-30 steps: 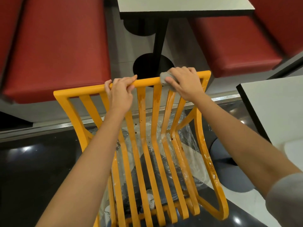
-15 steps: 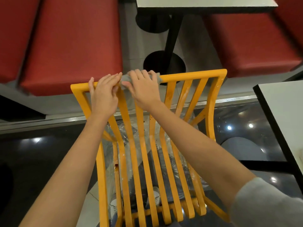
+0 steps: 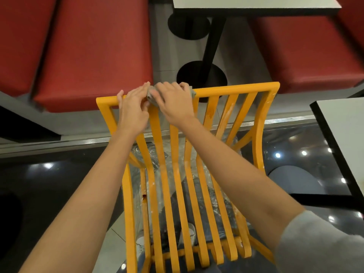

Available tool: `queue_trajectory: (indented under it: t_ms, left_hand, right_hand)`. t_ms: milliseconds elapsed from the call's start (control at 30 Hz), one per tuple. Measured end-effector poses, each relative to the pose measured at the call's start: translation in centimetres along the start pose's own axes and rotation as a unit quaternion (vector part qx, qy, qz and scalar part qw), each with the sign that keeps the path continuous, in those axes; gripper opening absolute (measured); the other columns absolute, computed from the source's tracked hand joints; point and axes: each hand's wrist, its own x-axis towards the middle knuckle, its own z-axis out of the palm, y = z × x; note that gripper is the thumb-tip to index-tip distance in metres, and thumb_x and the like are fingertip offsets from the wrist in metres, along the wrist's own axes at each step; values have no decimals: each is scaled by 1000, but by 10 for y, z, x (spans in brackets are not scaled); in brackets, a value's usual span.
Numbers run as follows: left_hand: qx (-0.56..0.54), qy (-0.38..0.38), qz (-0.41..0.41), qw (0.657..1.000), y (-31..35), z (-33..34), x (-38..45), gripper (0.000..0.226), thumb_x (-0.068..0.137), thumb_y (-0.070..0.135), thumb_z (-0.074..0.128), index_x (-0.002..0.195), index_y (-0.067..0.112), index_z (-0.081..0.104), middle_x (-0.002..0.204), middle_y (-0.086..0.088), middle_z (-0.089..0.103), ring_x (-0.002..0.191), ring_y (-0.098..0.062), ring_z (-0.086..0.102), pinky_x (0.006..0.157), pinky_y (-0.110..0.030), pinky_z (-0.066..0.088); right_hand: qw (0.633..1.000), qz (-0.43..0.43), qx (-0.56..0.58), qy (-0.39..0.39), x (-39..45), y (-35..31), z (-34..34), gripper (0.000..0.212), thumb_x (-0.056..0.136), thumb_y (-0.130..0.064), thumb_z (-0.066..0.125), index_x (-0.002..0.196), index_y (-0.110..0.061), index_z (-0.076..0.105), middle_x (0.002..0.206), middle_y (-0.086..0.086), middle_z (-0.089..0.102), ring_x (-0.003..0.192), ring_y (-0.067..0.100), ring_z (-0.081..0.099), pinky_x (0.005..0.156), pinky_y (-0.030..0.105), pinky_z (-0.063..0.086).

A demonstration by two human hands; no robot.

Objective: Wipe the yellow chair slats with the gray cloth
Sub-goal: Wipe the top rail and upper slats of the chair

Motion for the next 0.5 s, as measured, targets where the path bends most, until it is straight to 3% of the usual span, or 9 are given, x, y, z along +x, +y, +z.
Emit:
queue_trajectory:
  t_ms: [100, 200, 300, 500]
  left_hand:
    - [75, 2, -11, 997, -24, -23, -12, 54, 99, 4, 47, 151, 11, 33, 159, -8, 28, 149, -21, 22, 121, -38, 8]
    - [127, 49, -44, 990, -50, -42, -35, 51, 102, 7, 40, 152, 8, 30, 160, -10, 26, 150, -24, 19, 123, -41, 8]
    - [124, 60, -47, 989, -56, -38, -43, 53, 101, 2, 37, 153, 9, 28, 161, -9, 25, 151, -25, 15, 123, -45, 3]
    - [199, 70, -76, 975, -53, -33, -41, 63, 94, 2, 45, 153, 17, 29, 161, 2, 26, 151, -21, 14, 120, -51, -6]
  right_hand:
    - [999, -48, 21, -3, -12, 29, -11, 37, 102, -47, 42, 118, -25, 66, 108, -8, 70, 102, 16, 61, 92, 35, 34]
    - [996, 51, 9, 66, -20, 44, -15, 38, 103, -45, 37, 104, -23, 69, 95, -6, 69, 94, 19, 60, 94, 36, 34]
    - [990, 116, 6, 81, -11, 15, 0, 36, 104, -43, 38, 95, -23, 68, 91, -6, 68, 95, 21, 59, 100, 40, 34]
    - [1000, 14, 3, 19, 6, -68, 35, 38, 99, -48, 44, 114, -23, 68, 104, -5, 70, 100, 22, 61, 98, 41, 32]
